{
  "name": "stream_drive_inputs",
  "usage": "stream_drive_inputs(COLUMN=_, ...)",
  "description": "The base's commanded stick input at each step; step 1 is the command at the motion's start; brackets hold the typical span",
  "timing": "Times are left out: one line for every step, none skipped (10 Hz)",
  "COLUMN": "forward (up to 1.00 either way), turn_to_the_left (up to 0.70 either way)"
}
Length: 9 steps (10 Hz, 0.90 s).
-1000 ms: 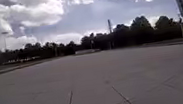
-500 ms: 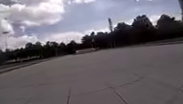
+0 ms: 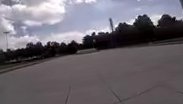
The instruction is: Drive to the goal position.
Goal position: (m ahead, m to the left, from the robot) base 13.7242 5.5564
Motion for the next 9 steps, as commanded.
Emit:
stream_drive_inputs(forward=0.70, turn_to_the_left=0.00)
stream_drive_inputs(forward=0.70, turn_to_the_left=0.00)
stream_drive_inputs(forward=0.70, turn_to_the_left=0.00)
stream_drive_inputs(forward=0.70, turn_to_the_left=0.00)
stream_drive_inputs(forward=0.70, turn_to_the_left=0.02)
stream_drive_inputs(forward=0.70, turn_to_the_left=0.27)
stream_drive_inputs(forward=0.70, turn_to_the_left=0.30)
stream_drive_inputs(forward=0.70, turn_to_the_left=0.25)
stream_drive_inputs(forward=0.70, turn_to_the_left=0.02)
